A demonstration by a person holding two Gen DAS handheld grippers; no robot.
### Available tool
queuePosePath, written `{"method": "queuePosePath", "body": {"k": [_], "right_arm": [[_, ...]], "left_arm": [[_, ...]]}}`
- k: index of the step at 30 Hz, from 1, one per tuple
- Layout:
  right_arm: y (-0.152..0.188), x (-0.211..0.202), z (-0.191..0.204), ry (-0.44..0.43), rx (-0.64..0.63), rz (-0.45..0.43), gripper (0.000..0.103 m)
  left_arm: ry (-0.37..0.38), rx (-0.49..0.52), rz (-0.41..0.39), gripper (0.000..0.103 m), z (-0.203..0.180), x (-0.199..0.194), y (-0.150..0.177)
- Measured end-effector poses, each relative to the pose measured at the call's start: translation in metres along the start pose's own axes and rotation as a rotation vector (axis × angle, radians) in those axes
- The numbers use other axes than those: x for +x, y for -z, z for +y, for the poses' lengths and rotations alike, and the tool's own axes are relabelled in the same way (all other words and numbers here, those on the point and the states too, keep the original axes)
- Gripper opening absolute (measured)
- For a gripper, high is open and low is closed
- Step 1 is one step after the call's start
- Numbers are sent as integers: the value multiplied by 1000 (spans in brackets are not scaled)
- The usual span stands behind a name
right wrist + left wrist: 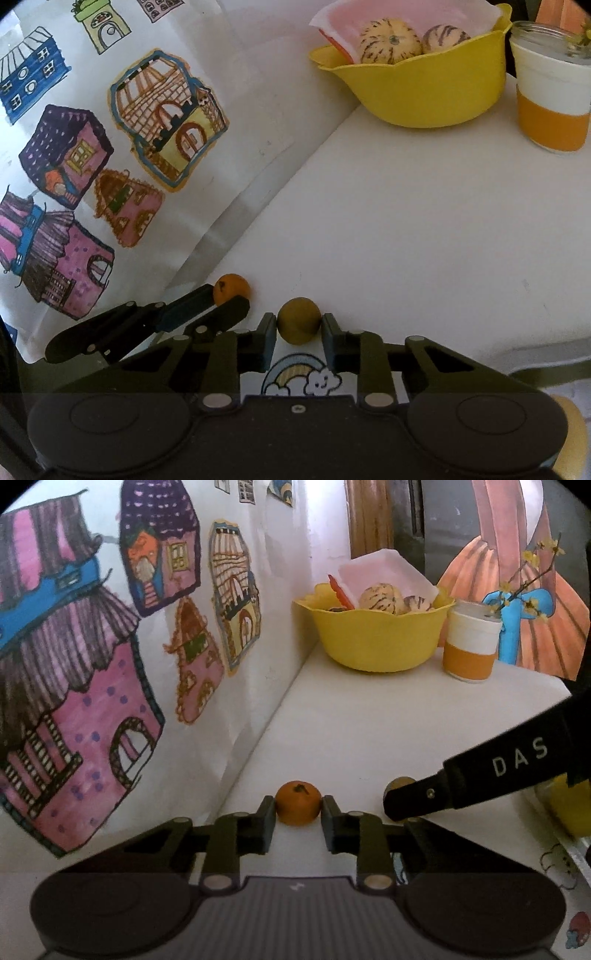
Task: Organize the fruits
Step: 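Grasp the small orange with the left tool while the right tool grasps the brown round fruit, then carry both fruits onto the tray and open both tools to release them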
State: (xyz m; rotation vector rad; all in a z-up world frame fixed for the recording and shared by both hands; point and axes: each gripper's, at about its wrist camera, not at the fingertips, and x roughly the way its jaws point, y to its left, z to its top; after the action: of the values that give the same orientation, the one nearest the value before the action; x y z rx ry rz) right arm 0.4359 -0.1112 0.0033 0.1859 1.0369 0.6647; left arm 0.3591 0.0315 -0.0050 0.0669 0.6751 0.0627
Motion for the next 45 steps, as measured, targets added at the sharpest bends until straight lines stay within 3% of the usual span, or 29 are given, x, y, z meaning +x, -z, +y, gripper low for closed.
{"method": "queuePosePath", "body": {"k": [7,19,32,38,45], "right_arm": [[11,-31,-5,-7,2,-7,28],[57,-123,-6,25,-40,-141,28],[146,-236,-14,160,-57,-255,25],[188,-255,-34,188,-6,-261,25],[224,-249,-31,188,-57,-283,37]], "left_arm": [[42,-6,-12,28,-7,-21,3],[183,3,-58,28,-45,-87,18],[393,63,-123,28,-121,-183,49],[437,59,-96,28,-145,-194,76],[425,-22,-70,28,-122,-186,95]]}}
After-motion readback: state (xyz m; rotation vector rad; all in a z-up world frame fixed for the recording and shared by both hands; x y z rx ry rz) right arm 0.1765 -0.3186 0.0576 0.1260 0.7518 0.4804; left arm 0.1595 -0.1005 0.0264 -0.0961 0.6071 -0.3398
